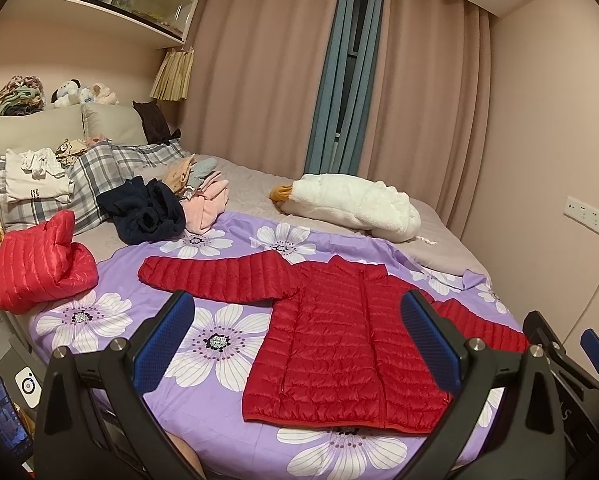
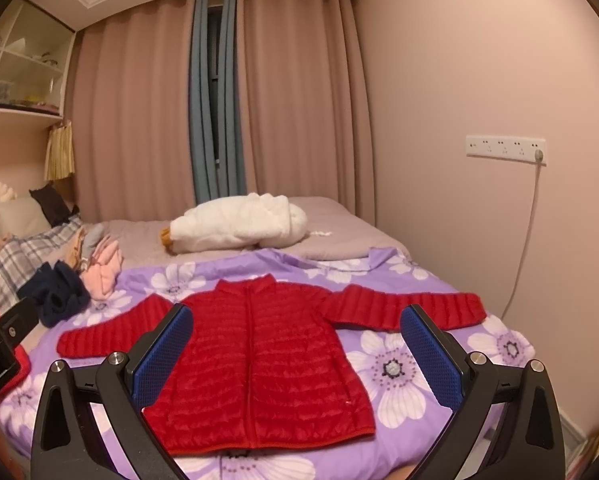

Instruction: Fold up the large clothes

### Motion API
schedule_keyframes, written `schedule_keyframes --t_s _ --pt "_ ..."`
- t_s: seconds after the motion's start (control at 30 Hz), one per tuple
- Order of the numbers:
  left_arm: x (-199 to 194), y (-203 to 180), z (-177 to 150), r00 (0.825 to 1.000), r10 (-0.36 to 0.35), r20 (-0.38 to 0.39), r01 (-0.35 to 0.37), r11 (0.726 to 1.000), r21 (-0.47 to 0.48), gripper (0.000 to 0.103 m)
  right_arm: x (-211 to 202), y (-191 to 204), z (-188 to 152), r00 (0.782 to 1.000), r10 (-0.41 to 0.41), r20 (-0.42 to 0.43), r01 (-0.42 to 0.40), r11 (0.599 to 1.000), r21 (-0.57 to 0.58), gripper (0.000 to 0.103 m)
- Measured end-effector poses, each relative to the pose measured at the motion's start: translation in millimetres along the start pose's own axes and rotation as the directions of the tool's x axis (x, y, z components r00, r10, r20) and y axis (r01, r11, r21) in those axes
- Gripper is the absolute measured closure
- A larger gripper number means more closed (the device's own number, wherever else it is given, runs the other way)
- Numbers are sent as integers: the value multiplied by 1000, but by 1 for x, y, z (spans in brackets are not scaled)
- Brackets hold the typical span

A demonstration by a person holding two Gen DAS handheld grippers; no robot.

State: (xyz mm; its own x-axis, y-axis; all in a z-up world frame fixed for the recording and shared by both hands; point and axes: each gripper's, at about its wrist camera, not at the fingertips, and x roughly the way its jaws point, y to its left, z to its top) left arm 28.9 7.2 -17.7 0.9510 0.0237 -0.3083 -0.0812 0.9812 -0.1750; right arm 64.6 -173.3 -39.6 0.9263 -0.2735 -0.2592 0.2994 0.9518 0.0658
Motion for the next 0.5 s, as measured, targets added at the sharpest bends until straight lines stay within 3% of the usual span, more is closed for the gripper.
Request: schedule_keyframes --t_s 0.3,0.5 --pt "14 -2 0 1000 -2 -27 2 1000 7 0 10 2 -3 1000 1 -21 -1 1000 -1 1" --pt "42 -2 3 997 -46 -56 46 999 -8 0 28 2 -3 999 -14 -37 14 1000 -4 1"
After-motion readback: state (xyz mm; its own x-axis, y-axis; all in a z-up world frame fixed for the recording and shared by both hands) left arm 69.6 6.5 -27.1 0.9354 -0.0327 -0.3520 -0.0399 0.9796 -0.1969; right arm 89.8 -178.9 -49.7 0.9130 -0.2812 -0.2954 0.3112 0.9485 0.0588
